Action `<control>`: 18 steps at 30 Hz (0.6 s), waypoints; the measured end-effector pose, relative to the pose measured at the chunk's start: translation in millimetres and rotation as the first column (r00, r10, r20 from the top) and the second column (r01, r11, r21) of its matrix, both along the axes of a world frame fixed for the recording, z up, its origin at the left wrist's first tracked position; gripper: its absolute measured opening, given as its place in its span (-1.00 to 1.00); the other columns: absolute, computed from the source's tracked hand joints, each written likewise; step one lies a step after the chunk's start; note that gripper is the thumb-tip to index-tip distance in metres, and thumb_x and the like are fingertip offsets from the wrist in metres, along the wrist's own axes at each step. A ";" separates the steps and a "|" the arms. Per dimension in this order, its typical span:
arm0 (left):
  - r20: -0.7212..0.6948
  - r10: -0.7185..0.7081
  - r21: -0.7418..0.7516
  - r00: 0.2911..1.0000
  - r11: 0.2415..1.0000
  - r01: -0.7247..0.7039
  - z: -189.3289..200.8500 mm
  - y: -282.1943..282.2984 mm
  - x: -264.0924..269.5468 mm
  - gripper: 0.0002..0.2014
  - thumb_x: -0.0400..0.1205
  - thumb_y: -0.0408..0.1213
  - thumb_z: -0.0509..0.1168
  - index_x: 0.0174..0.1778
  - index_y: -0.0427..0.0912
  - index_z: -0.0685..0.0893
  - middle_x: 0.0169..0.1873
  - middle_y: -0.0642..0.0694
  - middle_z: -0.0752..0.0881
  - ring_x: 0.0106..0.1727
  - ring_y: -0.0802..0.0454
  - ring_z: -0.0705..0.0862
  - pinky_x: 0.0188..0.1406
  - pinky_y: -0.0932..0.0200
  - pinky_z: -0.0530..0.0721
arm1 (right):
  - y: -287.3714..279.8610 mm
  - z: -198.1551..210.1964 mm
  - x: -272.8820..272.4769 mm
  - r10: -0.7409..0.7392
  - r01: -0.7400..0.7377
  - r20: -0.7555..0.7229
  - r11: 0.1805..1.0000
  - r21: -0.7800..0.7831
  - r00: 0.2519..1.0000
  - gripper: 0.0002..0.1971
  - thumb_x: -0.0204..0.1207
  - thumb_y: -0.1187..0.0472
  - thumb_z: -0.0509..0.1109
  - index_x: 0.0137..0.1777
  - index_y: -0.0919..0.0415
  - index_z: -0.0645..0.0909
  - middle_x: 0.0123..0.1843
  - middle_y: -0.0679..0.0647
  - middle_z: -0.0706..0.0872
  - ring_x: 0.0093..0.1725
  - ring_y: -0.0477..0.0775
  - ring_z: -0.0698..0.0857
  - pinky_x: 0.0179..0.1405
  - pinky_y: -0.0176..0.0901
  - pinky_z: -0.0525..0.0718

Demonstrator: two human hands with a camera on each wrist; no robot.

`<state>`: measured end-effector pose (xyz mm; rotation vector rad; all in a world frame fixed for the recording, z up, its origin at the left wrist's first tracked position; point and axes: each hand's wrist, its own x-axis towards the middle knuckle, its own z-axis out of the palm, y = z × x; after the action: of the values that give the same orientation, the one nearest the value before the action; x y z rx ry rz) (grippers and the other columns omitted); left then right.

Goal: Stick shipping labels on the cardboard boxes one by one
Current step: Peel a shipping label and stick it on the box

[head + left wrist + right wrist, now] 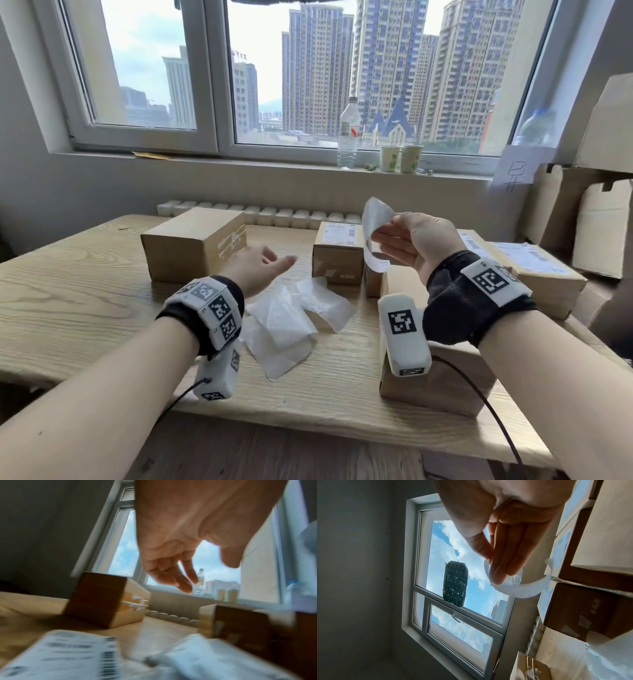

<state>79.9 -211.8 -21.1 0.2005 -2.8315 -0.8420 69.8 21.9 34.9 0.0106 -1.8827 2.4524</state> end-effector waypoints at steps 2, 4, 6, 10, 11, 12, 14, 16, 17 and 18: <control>-0.032 -0.174 0.072 0.984 0.982 0.176 13.9 34.8 4.3 -0.36 0.43 0.40 0.14 0.09 -0.11 0.59 0.01 -0.04 0.70 0.03 0.04 0.68 0.11 0.01 0.66 | -0.4 -0.9 -0.1 -0.008 0.008 -0.006 1.000 -0.024 1.000 -0.89 0.62 0.38 0.19 0.03 0.34 0.54 -0.49 0.13 0.77 -0.46 0.04 0.79 -0.28 -0.10 0.79; -0.070 -0.236 0.098 0.969 0.965 0.242 22.6 63.8 4.5 -0.37 0.38 0.42 0.22 0.03 -0.08 0.61 -0.07 0.01 0.72 -0.03 0.09 0.68 0.04 0.06 0.67 | -0.3 -1.7 1.3 0.002 -0.002 -0.007 0.999 -0.036 1.000 -0.87 0.62 0.39 0.19 0.09 0.36 0.54 -0.38 0.18 0.77 -0.43 0.04 0.80 -0.28 -0.12 0.79; -0.108 -0.236 0.097 0.966 0.964 0.246 27.1 83.3 2.7 -0.46 0.38 0.35 0.31 -0.03 -0.06 0.61 -0.13 0.02 0.72 -0.07 0.11 0.67 -0.03 0.10 0.67 | 2.7 -2.5 2.7 0.014 -0.015 -0.016 0.999 -0.038 1.000 -0.88 0.62 0.39 0.19 0.06 0.36 0.54 -0.31 0.22 0.76 -0.43 0.04 0.80 -0.29 -0.13 0.79; -0.191 -0.241 0.080 0.952 0.962 0.260 25.8 103.1 -4.4 -0.86 0.55 -0.06 0.34 -0.18 -0.04 0.64 -0.13 -0.04 0.75 -0.07 0.06 0.70 0.00 0.06 0.71 | 19.0 0.2 8.1 0.020 -0.020 -0.049 1.000 0.004 0.999 -0.91 0.62 0.35 0.23 0.01 0.34 0.55 -0.28 0.22 0.77 -0.42 0.04 0.79 -0.27 -0.14 0.78; -0.204 -0.249 0.124 0.947 0.953 0.277 25.3 106.9 -5.9 -0.88 0.57 -0.11 0.34 -0.21 -0.06 0.64 -0.16 -0.06 0.75 -0.11 0.06 0.71 -0.06 0.08 0.72 | 24.7 1.3 9.3 0.008 -0.007 -0.057 1.000 0.025 0.998 -0.91 0.62 0.30 0.26 0.00 0.33 0.56 -0.29 0.21 0.78 -0.42 0.04 0.79 -0.30 -0.16 0.78; -0.207 -0.261 0.193 0.943 0.934 0.301 25.2 111.7 -7.0 -0.87 0.59 -0.16 0.34 -0.24 -0.08 0.64 -0.20 -0.07 0.75 -0.19 0.08 0.70 -0.15 0.13 0.72 | 32.0 1.9 9.3 -0.020 0.024 -0.062 0.998 0.058 0.998 -0.88 0.61 0.24 0.30 -0.04 0.31 0.57 -0.30 0.20 0.78 -0.42 0.05 0.78 -0.33 -0.17 0.77; -0.168 -0.295 0.342 0.941 0.877 0.336 26.5 122.2 -7.3 -0.85 0.61 -0.23 0.33 -0.27 -0.13 0.61 -0.25 -0.09 0.74 -0.31 0.13 0.67 -0.29 0.22 0.69 | 49.2 0.8 7.8 -0.109 0.118 -0.067 0.983 0.140 0.992 -0.81 0.59 0.14 0.35 -0.15 0.28 0.59 -0.34 0.17 0.77 -0.46 0.03 0.74 -0.40 -0.16 0.74; -0.119 -0.335 0.454 0.935 0.819 0.351 27.2 132.0 -8.3 -0.84 0.61 -0.25 0.34 -0.27 -0.16 0.59 -0.28 -0.09 0.72 -0.35 0.13 0.67 -0.29 0.24 0.68 | 68.7 -3.8 6.8 -0.186 0.194 -0.057 0.950 0.243 0.981 -0.79 0.55 0.11 0.40 -0.15 0.28 0.63 -0.37 0.14 0.76 -0.48 0.02 0.71 -0.51 -0.21 0.69; -0.108 -0.350 0.494 0.931 0.794 0.356 27.2 136.4 -8.4 -0.84 0.60 -0.25 0.35 -0.28 -0.17 0.60 -0.30 -0.09 0.72 -0.35 0.12 0.67 -0.27 0.23 0.69 | 78.5 -6.9 7.4 -0.209 0.213 -0.046 0.925 0.314 0.977 -0.79 0.53 0.10 0.41 -0.11 0.28 0.65 -0.33 0.13 0.76 -0.45 0.02 0.71 -0.51 -0.22 0.65; -0.102 -0.357 0.526 0.928 0.773 0.355 26.7 140.3 -8.4 -0.84 0.59 -0.25 0.36 -0.29 -0.17 0.61 -0.33 -0.09 0.71 -0.35 0.12 0.67 -0.24 0.22 0.69 | 87.5 -10.2 8.7 -0.224 0.220 -0.037 0.895 0.387 0.974 -0.75 0.51 0.07 0.43 -0.07 0.29 0.67 -0.29 0.13 0.76 -0.40 0.00 0.70 -0.48 -0.23 0.64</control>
<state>71.5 -71.6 5.6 -0.2836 -2.5921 -1.7131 78.5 109.3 24.7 -0.1895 -2.2039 1.9040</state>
